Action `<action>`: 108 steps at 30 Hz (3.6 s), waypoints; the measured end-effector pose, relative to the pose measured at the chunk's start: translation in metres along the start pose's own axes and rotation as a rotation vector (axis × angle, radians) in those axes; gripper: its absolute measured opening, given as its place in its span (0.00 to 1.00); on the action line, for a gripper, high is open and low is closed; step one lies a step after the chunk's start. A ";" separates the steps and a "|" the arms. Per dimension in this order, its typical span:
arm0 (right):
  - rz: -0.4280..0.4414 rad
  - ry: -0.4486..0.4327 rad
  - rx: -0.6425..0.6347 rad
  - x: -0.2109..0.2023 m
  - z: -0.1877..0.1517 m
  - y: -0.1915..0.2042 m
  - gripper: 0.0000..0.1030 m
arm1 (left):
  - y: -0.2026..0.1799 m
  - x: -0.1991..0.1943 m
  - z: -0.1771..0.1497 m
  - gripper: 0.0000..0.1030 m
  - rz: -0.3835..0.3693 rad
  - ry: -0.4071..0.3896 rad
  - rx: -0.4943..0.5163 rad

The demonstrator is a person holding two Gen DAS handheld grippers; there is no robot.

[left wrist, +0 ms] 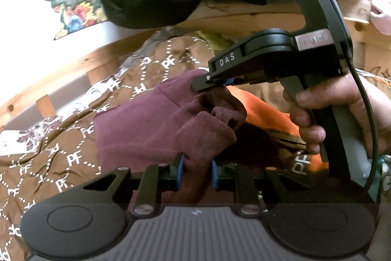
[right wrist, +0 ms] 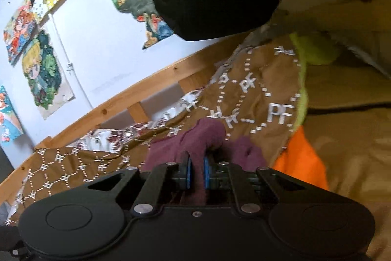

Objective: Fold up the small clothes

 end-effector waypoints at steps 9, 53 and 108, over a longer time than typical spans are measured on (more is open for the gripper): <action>-0.065 0.076 0.095 -0.008 -0.004 -0.025 0.10 | -0.009 0.005 -0.007 0.23 -0.041 0.043 0.009; -0.222 0.363 -0.189 -0.004 -0.050 -0.013 0.99 | 0.084 -0.026 -0.023 0.99 0.090 0.032 -0.573; -0.032 0.046 -0.105 0.022 -0.033 -0.030 0.79 | 0.099 0.024 -0.088 1.00 0.071 0.306 -0.824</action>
Point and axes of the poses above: each gripper's, at about its wrist camera, not at the fingertips, and x roughly the way its jaws point, y to its left, z to its top, the point moved 4 cm from there along x, roughly the way its jaws point, and after that the axes turned 2 degrees about -x, right-handed, at the moved point
